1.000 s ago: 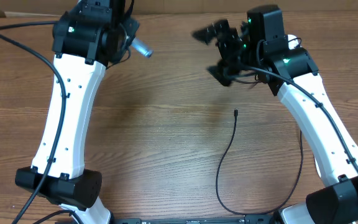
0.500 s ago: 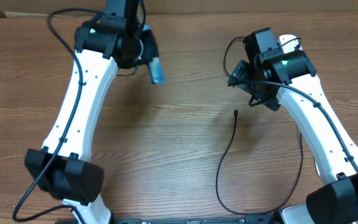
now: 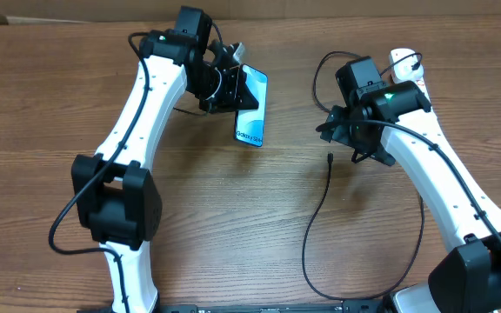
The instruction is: Plug charger to phone and switch on socket
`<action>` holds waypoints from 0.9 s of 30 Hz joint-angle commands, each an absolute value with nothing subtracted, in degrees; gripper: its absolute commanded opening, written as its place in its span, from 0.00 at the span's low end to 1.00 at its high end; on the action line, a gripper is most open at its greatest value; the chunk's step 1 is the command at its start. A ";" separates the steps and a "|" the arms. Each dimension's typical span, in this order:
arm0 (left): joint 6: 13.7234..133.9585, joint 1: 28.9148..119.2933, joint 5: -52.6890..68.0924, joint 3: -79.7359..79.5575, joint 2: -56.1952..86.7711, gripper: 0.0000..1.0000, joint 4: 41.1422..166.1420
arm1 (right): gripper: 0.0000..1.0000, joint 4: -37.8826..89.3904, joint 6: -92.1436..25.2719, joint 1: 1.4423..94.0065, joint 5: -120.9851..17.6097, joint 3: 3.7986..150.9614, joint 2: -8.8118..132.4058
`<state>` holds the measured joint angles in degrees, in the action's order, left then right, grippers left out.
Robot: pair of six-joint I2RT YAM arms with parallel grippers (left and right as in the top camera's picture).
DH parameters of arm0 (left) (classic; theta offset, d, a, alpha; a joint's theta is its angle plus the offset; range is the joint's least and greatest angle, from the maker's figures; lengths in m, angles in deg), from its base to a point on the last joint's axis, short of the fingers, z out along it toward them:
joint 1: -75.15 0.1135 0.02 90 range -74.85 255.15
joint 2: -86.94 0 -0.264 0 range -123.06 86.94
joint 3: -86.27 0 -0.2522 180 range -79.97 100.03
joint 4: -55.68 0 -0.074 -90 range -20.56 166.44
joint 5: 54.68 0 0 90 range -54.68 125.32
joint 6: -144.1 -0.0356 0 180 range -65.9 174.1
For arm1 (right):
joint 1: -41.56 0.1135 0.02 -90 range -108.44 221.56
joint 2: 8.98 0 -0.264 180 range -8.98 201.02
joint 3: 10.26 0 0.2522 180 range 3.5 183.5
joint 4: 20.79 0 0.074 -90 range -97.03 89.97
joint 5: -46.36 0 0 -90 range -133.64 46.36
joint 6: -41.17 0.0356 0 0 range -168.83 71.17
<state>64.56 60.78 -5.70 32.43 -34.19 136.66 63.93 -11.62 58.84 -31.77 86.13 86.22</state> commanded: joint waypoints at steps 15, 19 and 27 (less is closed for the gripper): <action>65.48 66.88 -0.93 32.59 -36.31 0.04 143.50 | 0.67 42.24 -21.94 56.33 -39.94 68.76 85.44; 64.91 66.49 1.08 32.59 -36.31 0.04 144.83 | 0.59 39.01 -21.94 56.30 -39.42 66.59 85.61; 64.80 66.44 0.99 32.59 -36.31 0.04 144.55 | 0.27 32.98 -22.38 56.33 -39.28 63.45 89.17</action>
<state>64.65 66.90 1.34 32.17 -36.31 144.66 34.05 -21.15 56.54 -39.02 64.58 86.68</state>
